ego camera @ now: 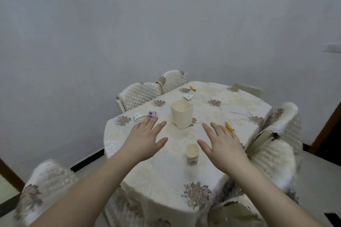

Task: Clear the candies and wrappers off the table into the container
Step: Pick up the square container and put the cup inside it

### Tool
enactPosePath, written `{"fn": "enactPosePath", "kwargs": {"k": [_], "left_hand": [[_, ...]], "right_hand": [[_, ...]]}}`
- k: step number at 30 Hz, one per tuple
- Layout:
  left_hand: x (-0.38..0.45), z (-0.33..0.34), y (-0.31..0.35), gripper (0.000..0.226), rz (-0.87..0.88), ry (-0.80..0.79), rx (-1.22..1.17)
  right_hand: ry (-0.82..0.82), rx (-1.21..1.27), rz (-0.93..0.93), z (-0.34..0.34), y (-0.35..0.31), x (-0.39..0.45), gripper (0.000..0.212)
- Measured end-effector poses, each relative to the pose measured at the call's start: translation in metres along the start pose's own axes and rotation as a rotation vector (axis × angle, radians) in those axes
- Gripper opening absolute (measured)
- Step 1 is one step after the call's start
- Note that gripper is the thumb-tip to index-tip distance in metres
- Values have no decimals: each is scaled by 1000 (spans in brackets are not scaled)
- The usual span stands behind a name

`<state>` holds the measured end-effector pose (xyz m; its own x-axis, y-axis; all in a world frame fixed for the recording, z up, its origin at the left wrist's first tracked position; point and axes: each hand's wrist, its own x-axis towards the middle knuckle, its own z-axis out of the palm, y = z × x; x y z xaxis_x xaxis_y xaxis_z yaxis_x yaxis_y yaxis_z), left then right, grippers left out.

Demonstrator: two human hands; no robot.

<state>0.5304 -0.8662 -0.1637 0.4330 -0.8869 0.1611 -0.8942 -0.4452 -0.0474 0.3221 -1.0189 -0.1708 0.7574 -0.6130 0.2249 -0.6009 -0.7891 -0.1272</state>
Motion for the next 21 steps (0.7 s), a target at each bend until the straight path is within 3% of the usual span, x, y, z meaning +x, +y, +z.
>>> {"fn": "enactPosePath", "kwargs": {"k": [7,21], "left_hand": [[52,39,-17,65,-32,65,58],[193,140,-69,68,34,-30,-61]], "right_hand": [[-53,59,-53,42,11,70,62],[-181,33,61,135,5,185,62]]}}
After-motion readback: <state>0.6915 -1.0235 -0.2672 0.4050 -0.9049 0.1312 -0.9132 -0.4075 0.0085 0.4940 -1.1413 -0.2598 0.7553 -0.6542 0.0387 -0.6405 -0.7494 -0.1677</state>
